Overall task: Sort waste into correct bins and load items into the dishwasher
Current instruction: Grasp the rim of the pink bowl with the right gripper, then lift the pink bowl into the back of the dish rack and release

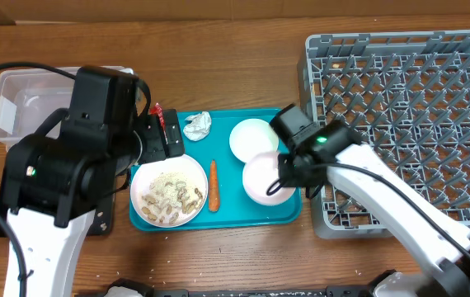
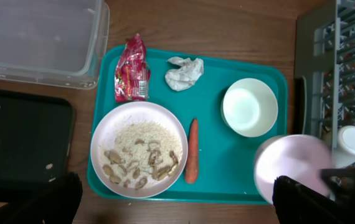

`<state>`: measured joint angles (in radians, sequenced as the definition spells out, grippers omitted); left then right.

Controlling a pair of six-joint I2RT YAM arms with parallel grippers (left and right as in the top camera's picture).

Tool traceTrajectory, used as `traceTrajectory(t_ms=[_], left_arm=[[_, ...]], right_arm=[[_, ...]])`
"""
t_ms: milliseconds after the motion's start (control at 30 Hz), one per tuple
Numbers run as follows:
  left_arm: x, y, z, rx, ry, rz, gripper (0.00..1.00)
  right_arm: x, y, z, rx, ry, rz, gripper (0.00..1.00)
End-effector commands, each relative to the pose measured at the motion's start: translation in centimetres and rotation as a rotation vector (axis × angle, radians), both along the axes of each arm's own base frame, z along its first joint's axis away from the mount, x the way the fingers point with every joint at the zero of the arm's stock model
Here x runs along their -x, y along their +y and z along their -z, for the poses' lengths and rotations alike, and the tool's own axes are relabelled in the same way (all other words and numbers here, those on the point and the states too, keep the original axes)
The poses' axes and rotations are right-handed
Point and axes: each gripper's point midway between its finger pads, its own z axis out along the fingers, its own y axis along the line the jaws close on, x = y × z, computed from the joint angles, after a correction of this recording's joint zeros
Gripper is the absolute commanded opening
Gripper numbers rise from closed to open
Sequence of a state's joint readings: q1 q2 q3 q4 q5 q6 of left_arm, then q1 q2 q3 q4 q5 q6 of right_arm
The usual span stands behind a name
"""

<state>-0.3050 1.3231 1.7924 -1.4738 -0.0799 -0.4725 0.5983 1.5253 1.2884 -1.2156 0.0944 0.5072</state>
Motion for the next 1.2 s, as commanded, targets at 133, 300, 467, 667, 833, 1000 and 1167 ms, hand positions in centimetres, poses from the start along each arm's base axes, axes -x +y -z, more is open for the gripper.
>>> traceTrajectory(t_ms=[133, 300, 467, 667, 833, 1000, 1167], left_arm=[[-1.6, -0.3, 1.8, -0.012, 0.063, -0.019, 1.00], [-1.6, -3.1, 2.8, 0.137, 0.148, 0.004, 1.00], [-1.6, -3.7, 1.5, 0.187, 0.103, 0.022, 1.00], [1.7, 1.5, -2.8, 0.045, -0.087, -0.100, 1.00], [6.1, 5.4, -7.0, -0.003, -0.295, -0.193, 1.00], [10.0, 7.5, -9.4, 0.014, -0.436, -0.234, 1.00], [12.2, 8.2, -10.0, 0.035, -0.485, -0.238, 1.00]], right_arm=[[-2.7, -11.8, -11.4, 0.289, -0.480, 0.419, 0.04], [-3.0, -20.1, -15.5, 0.562, -0.663, 0.668, 0.04], [-4.0, -24.9, -16.5, 0.654, -0.722, 0.863, 0.04], [-5.5, -29.6, -16.7, 0.830, -0.732, 0.969, 0.04], [-8.1, -31.0, -12.9, 0.858, -0.625, 0.939, 0.04], [-10.6, -31.2, -9.1, 0.926, -0.542, 0.864, 0.04], [-12.5, -31.6, -6.5, 1.020, -0.489, 0.793, 0.04]])
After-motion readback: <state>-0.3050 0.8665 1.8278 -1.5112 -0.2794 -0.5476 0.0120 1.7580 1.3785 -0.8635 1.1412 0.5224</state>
